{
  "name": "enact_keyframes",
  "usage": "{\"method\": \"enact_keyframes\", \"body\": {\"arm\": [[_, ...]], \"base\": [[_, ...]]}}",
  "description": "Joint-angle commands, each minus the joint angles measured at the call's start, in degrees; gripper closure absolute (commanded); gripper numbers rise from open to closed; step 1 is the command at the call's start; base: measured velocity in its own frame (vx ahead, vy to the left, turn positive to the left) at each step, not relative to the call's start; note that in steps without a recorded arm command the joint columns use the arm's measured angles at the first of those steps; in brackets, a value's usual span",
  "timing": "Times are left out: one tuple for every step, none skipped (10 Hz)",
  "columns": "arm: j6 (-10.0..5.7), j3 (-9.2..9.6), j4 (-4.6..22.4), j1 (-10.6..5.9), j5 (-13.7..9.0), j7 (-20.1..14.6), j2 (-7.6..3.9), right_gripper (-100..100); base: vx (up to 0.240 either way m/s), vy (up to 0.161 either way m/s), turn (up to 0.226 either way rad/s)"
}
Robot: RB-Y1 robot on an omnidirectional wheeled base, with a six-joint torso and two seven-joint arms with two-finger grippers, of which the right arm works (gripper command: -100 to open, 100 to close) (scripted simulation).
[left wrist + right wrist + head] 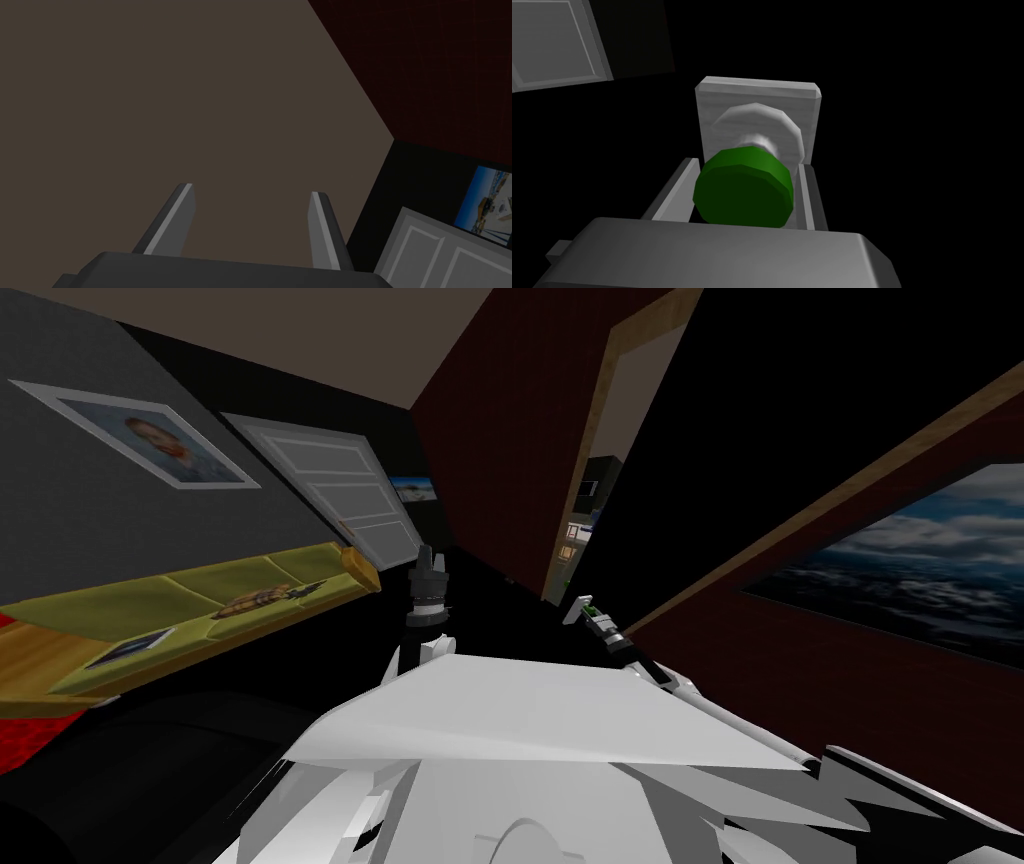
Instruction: Pull the door open
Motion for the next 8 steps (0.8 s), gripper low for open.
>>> {"method": "enact_keyframes", "body": {"arm": [[-0.99,0.7,0.11,0.04,0.21,-0.77,-0.68,100],[-1.4,1.02,0.17,0.04,0.31,-1.1,-1.0,100],[-1.81,1.35,0.24,0.05,0.4,-1.43,-1.32,100],[-1.32,1.2,0.07,0.06,0.36,-1.08,-1.06,100],[-2.26,1.79,0.48,0.18,0.85,-1.92,-1.54,100],[-2.56,1.93,0.6,0.2,0.99,-2.17,-1.69,100],[-3.21,2.25,0.87,0.23,1.3,-2.71,-2.03,100],[-3.56,2.42,1.02,0.25,1.47,-3.01,-2.22,100]], "base": [[-0.198,-0.123,0.156],[-0.177,-0.12,0.1],[-0.155,-0.097,0.09],[-0.07,-0.039,0.026],[-0.102,-0.08,0.136],[-0.144,-0.113,0.147],[-0.171,-0.093,0.139],[-0.168,-0.103,0.106]]}}
